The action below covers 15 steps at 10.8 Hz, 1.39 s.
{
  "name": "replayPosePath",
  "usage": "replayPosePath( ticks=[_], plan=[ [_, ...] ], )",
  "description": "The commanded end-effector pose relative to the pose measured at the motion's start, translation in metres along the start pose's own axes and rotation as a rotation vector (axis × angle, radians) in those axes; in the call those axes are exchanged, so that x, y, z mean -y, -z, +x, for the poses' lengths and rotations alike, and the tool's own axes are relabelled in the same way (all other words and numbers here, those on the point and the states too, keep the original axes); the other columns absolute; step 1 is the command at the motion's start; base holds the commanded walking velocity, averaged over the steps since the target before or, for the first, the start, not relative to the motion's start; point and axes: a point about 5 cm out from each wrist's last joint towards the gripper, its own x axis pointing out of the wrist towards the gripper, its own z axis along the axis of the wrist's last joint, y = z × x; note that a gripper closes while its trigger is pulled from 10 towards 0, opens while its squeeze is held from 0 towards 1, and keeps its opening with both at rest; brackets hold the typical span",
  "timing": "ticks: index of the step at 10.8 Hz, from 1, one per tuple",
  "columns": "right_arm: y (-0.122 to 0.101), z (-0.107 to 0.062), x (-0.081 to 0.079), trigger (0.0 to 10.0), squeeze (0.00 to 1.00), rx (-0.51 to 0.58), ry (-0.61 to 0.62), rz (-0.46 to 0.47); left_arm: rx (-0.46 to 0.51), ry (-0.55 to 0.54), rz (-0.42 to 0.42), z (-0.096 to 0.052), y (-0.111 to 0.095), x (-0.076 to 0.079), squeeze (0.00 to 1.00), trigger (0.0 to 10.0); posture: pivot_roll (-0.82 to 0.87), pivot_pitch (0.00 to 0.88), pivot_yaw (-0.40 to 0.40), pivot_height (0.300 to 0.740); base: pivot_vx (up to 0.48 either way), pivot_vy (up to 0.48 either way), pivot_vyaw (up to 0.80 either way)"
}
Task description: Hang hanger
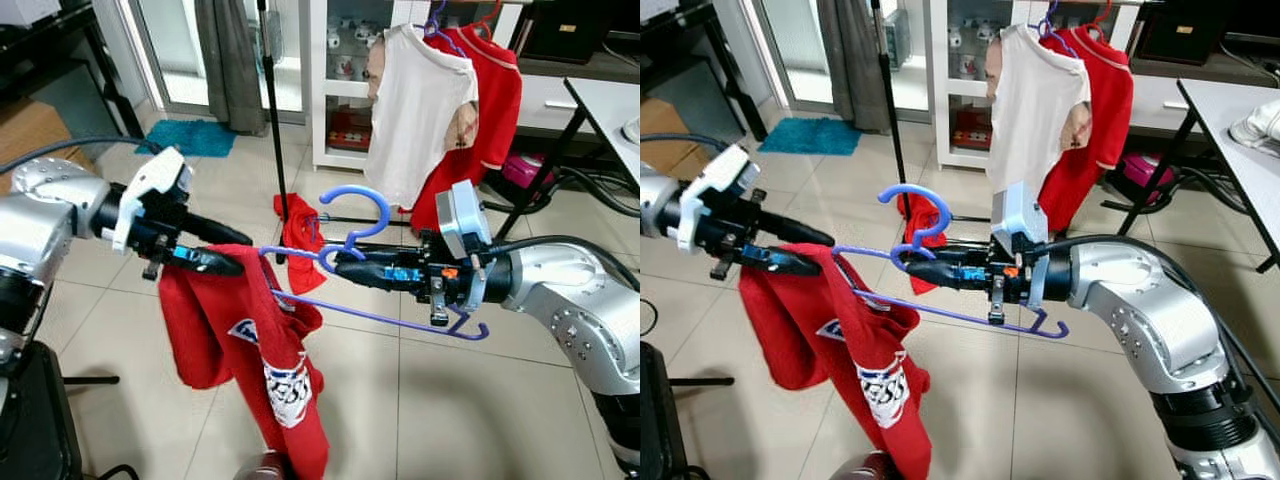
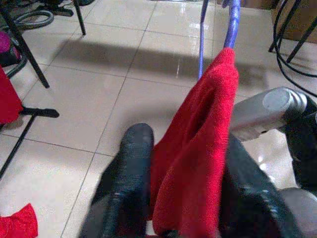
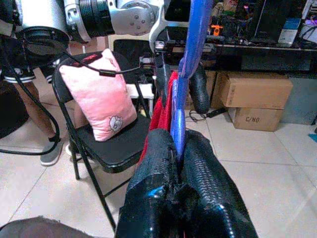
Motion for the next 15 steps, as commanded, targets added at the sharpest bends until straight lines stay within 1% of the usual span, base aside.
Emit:
replayPosePath(
  ticks=[1, 3, 5, 8, 11, 12, 14, 15],
  plan=[
    [-0.013, 0.0, -0.004, 10.0, 0.0, 0.054, -0.026, -0.038, -0.022, 0.012, 0.008, 0.004, 0.001, -0.002, 0.0, 0.0, -0.01, 0.007, 0.075, 0.74, 0.0, 0.0, 0.0],
    [-0.013, 0.005, -0.004, 10.0, 0.0, 0.075, -0.034, -0.016, 0.022, 0.017, 0.014, 0.007, 0.0, -0.002, 0.0, 0.0, -0.01, 0.007, 0.067, 0.74, 0.0, 0.0, 0.0],
    [-0.012, 0.007, -0.001, 10.0, 0.0, 0.077, -0.025, 0.015, 0.072, 0.043, 0.005, 0.011, -0.006, 0.002, 0.0, 0.0, -0.01, 0.004, 0.062, 0.74, 0.0, 0.0, 0.0],
    [-0.012, 0.006, 0.002, 10.0, 0.0, 0.072, -0.01, -0.007, 0.11, 0.06, -0.006, 0.011, -0.012, 0.007, 0.0, 0.0, -0.01, 0.0, 0.054, 0.74, 0.0, 0.0, 0.0],
    [-0.012, 0.007, 0.005, 10.0, 0.0, 0.069, -0.018, -0.013, 0.117, 0.033, -0.029, 0.006, -0.006, 0.007, 0.0, 0.0, 0.0, 0.0, 0.048, 0.74, 0.0, 0.0, 0.0],
    [-0.01, 0.006, 0.007, 10.0, 0.0, 0.065, 0.0, -0.018, 0.123, 0.019, -0.041, 0.003, -0.001, 0.008, 0.0, 0.0, 0.0, 0.0, 0.047, 0.74, 0.0, 0.0, 0.0],
    [-0.008, -0.004, 0.017, 10.0, 0.0, 0.091, 0.079, 0.008, 0.137, -0.016, -0.06, -0.002, 0.006, 0.009, 0.0, 0.0, 0.0, 0.0, 0.046, 0.74, 0.0, 0.0, 0.0],
    [-0.006, -0.009, 0.021, 10.0, 1.0, 0.103, 0.113, 0.049, 0.162, -0.022, -0.068, -0.003, 0.006, 0.009, 0.0, 0.0, 0.0, 0.0, 0.05, 0.74, 0.0, 0.0, 0.0]
  ],
)
